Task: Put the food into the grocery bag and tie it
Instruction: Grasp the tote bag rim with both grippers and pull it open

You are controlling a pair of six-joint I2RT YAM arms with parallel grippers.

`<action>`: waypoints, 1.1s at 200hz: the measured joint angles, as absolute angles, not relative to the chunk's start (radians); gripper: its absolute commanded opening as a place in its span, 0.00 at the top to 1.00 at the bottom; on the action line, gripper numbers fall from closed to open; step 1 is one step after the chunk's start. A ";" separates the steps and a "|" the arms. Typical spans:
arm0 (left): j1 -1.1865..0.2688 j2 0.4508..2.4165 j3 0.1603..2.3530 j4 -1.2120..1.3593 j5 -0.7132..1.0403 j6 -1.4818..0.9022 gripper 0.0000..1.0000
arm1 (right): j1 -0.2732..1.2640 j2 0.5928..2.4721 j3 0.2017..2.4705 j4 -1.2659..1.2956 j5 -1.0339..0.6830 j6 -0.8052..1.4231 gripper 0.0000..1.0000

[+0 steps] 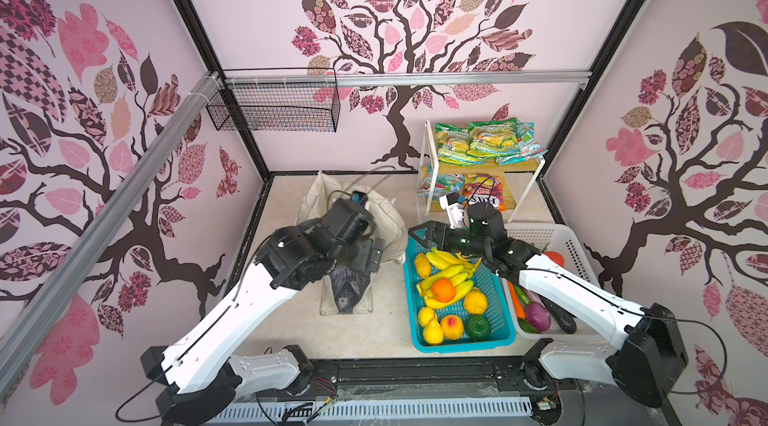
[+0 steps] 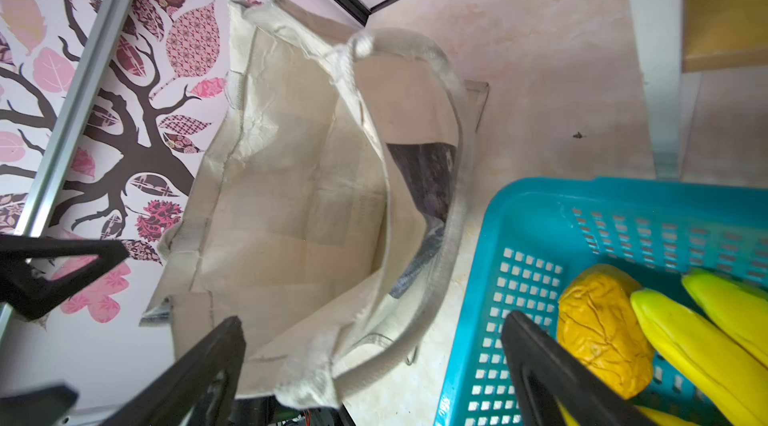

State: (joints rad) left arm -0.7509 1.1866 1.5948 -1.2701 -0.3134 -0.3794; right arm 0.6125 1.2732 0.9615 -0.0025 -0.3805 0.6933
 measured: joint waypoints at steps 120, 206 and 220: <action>-0.135 1.180 1.375 -1.115 -0.087 -0.360 0.51 | 0.680 1.531 1.198 -0.204 -0.360 0.617 0.36; -0.134 1.195 1.318 -1.036 -0.165 -0.366 1.00 | 0.749 1.694 1.476 -0.388 -0.249 0.520 1.00; -0.134 1.195 1.315 -1.032 -0.188 -0.367 1.00 | 0.750 1.693 1.502 -0.423 -0.216 0.504 1.00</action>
State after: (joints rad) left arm -0.1345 1.1954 1.3151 -1.0325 -0.1883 -0.3668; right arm 0.7502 1.6932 1.5017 -0.4229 -0.2165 0.5037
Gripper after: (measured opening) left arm 0.053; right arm 0.055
